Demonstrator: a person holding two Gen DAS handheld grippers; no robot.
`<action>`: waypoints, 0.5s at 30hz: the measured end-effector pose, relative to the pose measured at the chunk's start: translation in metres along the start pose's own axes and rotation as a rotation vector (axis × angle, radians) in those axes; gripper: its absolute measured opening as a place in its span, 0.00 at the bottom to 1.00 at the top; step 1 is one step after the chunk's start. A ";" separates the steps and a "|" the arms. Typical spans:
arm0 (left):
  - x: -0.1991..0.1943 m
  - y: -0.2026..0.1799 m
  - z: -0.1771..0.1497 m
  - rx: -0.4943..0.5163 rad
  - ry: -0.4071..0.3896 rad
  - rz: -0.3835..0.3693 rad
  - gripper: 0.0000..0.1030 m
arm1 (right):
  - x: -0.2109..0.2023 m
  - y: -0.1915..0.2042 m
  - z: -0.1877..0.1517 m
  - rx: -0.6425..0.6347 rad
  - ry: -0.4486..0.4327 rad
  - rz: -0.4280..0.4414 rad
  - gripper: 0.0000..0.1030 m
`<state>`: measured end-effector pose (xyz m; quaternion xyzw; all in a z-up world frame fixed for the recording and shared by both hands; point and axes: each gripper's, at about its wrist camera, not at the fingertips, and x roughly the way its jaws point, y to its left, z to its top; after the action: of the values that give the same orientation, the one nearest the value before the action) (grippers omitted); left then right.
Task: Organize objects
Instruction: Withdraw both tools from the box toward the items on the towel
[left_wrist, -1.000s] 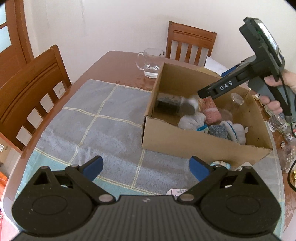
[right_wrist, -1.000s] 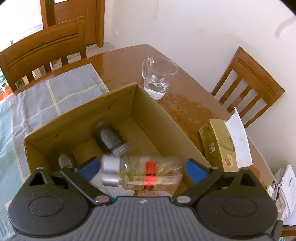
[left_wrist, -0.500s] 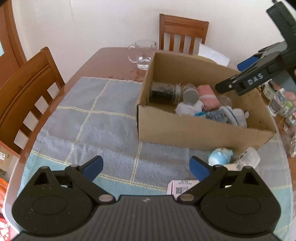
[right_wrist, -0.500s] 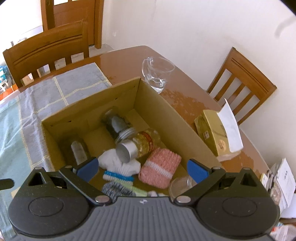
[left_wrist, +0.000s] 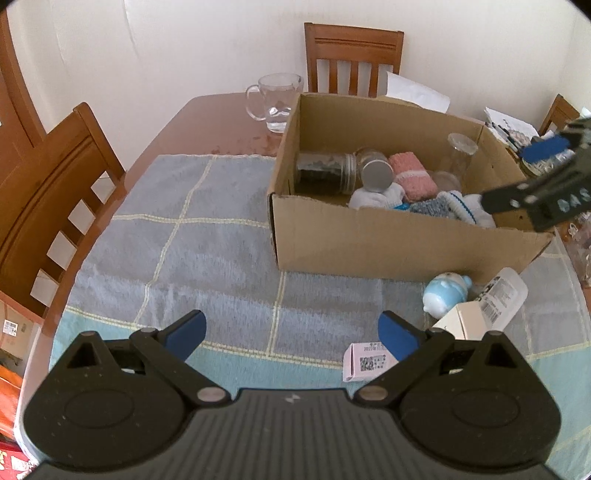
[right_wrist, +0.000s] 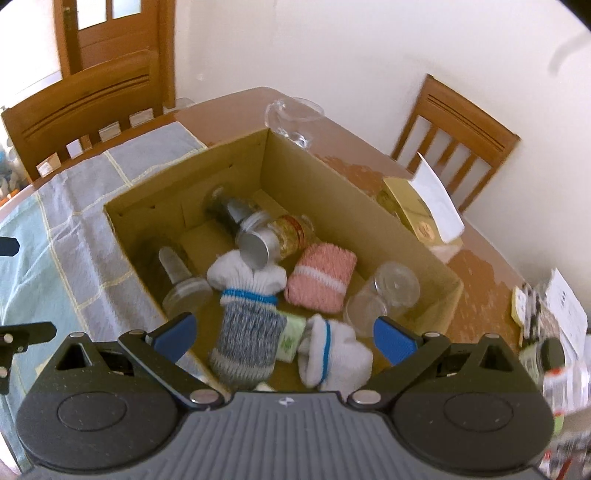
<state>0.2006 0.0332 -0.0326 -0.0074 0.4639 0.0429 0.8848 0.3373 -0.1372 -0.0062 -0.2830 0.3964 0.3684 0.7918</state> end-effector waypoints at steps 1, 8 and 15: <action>0.001 0.000 -0.001 0.005 0.001 0.002 0.96 | -0.003 0.000 -0.005 0.011 0.004 -0.006 1.00; 0.006 0.001 -0.002 0.021 0.006 0.006 0.96 | -0.016 -0.007 -0.046 0.182 0.029 -0.023 1.00; 0.010 0.002 -0.003 0.020 0.020 -0.007 0.96 | -0.007 -0.016 -0.077 0.404 0.072 -0.009 1.00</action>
<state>0.2032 0.0353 -0.0426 -0.0004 0.4729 0.0351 0.8804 0.3151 -0.2062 -0.0381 -0.1328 0.4890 0.2676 0.8196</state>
